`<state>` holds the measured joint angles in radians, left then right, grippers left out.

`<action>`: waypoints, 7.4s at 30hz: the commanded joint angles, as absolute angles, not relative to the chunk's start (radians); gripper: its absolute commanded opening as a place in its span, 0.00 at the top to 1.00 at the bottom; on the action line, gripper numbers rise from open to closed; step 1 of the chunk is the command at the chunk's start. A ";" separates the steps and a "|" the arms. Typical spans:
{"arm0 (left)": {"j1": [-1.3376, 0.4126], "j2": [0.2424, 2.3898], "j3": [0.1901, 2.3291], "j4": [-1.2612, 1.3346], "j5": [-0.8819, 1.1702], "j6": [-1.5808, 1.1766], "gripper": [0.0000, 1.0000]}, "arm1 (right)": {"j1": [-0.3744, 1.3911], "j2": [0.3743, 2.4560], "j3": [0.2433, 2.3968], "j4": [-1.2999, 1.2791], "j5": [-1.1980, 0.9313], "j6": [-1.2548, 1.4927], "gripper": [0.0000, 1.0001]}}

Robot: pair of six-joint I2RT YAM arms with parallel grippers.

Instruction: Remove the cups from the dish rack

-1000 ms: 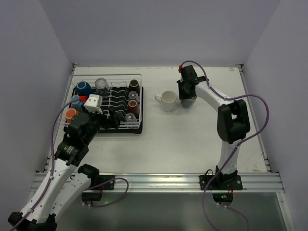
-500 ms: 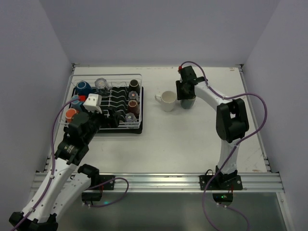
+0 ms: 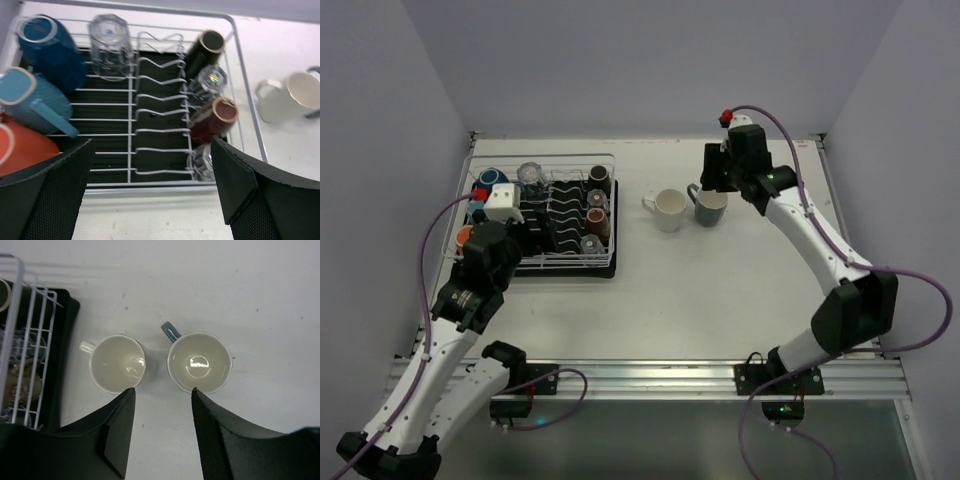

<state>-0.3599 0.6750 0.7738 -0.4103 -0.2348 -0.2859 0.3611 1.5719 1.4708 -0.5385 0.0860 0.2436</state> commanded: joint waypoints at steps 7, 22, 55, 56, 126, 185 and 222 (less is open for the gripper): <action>-0.312 0.826 0.882 -0.451 -0.657 -0.390 0.00 | 0.359 1.209 1.051 -0.200 -0.124 0.391 0.49; 0.054 1.504 1.367 -0.440 -0.324 -0.310 0.02 | 0.360 1.135 0.953 -0.110 -0.221 0.422 0.48; 0.143 1.729 1.488 -0.430 -0.209 -0.279 0.76 | 0.387 1.161 0.965 -0.109 -0.242 0.422 0.48; 0.143 1.718 1.494 -0.428 -0.209 -0.281 0.80 | 0.391 1.163 0.969 -0.109 -0.247 0.426 0.48; -0.247 0.795 0.637 0.508 0.546 -1.108 0.35 | 0.741 1.502 0.974 0.953 -0.615 0.965 1.00; -0.387 0.506 0.655 -0.351 0.146 -0.267 0.00 | 0.109 1.945 1.575 -0.555 0.060 0.276 1.00; -0.284 0.990 1.041 -0.449 -0.615 -0.405 0.00 | 0.333 1.019 0.813 -0.006 -0.228 0.520 0.47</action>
<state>-0.3374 0.9203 0.9539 -0.4591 -0.5133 -0.3824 0.3294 1.0557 0.8551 -0.1089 -0.1596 0.4797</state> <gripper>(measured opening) 0.997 0.532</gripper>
